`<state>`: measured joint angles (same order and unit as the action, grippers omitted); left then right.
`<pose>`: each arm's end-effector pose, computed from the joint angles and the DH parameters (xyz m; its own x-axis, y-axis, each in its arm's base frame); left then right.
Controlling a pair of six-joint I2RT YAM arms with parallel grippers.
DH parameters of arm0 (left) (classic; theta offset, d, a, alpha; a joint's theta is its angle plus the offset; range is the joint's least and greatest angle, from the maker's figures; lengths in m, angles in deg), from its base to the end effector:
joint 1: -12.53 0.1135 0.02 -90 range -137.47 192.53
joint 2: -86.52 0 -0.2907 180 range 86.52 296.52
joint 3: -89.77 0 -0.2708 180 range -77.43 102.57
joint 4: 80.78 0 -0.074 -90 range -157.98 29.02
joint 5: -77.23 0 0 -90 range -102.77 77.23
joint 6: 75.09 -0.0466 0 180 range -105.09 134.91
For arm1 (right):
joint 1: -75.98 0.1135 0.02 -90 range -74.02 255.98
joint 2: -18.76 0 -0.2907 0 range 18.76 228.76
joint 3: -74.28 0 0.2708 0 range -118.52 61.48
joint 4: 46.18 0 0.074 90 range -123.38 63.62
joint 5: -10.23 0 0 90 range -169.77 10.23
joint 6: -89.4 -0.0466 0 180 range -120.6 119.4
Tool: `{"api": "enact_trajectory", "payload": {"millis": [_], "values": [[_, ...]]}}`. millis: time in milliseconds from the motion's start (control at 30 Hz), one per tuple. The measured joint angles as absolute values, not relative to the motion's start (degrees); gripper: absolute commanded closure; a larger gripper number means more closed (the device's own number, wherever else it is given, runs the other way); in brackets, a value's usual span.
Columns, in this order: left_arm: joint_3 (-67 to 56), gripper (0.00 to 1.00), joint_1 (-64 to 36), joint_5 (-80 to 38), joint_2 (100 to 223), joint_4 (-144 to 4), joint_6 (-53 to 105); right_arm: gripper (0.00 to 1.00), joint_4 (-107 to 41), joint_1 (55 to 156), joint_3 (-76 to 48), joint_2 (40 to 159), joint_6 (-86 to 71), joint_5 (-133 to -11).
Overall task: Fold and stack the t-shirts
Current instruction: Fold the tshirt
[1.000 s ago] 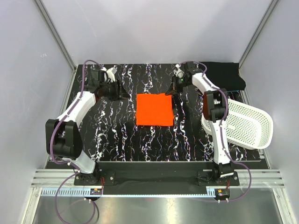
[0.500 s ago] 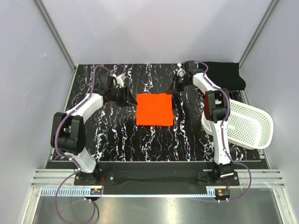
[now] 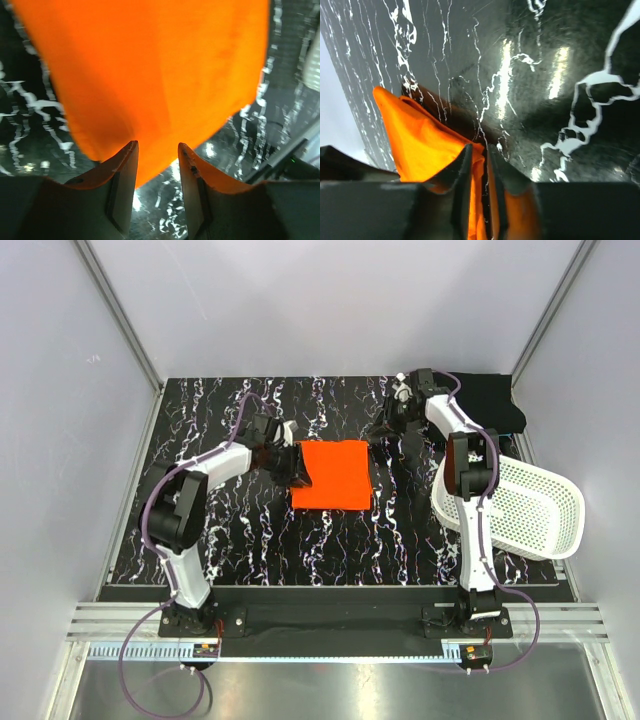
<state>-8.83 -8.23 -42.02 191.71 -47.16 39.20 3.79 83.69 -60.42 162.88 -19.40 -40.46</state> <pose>0.3713 -0.1651 0.1882 -0.9465 -0.0250 -0.3216 0.1821 0.7814 -0.5968 0.5695 0.1069 0.1448 -0.9438 0.1238 -0.3063 -0.1260 0.7221 0.6802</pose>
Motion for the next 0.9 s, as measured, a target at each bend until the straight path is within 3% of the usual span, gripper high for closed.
{"api": "enact_trajectory", "payload": {"millis": [67, 200, 467, 533, 900], "values": [[-8.94, 0.59, -8.01, -40.03, 192.5, -46.96, 39.16, 0.49, 3.66, 83.53, -59.59, 161.98, -19.36, -41.1], [-8.94, 0.59, -7.2, -35.05, 193.63, -46.7, 39.09, 0.36, 3.74, 83.69, -53.08, 156.67, -18.27, -41.45], [-4.92, 0.59, -2.78, -30.18, 197.46, -43.05, 38.41, 0.27, 3.22, 83.82, -43.68, 147.25, -17.07, -42.73], [-1.95, 0.59, -2.37, -28.93, 198.81, -41.74, 37.67, 0.22, 2.37, 83.84, -43.75, 147.16, -16.41, -42.6], [3.87, 0.58, -1.28, -28.52, 201.02, -39.03, 34.15, 0.18, 1.84, 84.3, -48.66, 154.05, -13.13, -39.61]]}}
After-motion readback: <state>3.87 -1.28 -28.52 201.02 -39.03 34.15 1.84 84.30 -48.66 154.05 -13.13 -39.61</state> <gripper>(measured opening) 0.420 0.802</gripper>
